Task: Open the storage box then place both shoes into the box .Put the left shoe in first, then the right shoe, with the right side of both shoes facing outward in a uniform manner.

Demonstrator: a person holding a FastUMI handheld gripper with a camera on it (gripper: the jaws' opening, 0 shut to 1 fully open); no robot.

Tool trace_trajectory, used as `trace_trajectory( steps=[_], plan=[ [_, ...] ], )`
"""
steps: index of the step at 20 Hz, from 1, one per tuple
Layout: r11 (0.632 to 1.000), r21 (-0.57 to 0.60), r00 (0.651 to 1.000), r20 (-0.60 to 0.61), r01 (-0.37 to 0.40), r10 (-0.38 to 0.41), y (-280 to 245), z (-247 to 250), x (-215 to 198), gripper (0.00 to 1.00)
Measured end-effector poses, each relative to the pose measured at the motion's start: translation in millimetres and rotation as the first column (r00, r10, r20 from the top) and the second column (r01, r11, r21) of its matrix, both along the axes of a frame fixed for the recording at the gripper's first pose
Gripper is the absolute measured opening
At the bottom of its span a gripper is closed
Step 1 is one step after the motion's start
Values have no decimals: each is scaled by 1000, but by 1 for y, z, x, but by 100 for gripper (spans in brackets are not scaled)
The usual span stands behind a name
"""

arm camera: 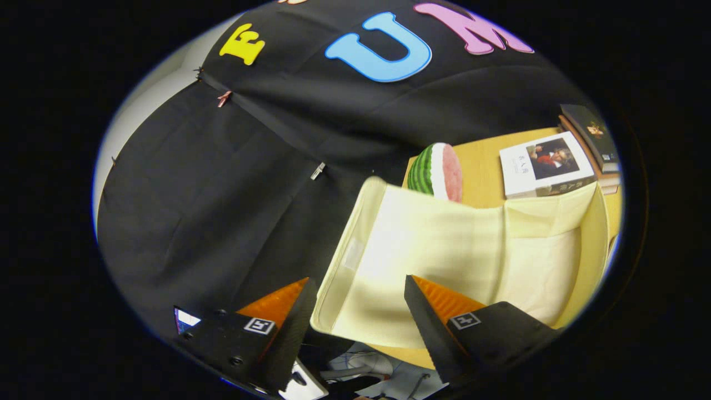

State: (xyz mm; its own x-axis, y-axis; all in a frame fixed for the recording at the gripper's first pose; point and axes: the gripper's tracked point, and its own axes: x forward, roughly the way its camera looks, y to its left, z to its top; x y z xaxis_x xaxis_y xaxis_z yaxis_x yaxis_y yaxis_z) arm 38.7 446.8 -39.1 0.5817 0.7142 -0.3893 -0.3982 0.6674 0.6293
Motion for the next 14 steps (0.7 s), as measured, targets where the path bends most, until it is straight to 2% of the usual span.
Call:
trace_trajectory(
  steps=[4,8,10,12,14],
  plan=[
    [992,-84,979,190,97,-80,-56,28,-6,98],
    [965,-125,942,277,232,-190,-128,40,-3,98],
    [933,-188,914,331,307,-234,-172,38,0,98],
    [886,-277,892,373,371,-257,-216,27,-1,98],
    [846,-346,885,378,407,-271,-255,10,-4,98]
  ],
)
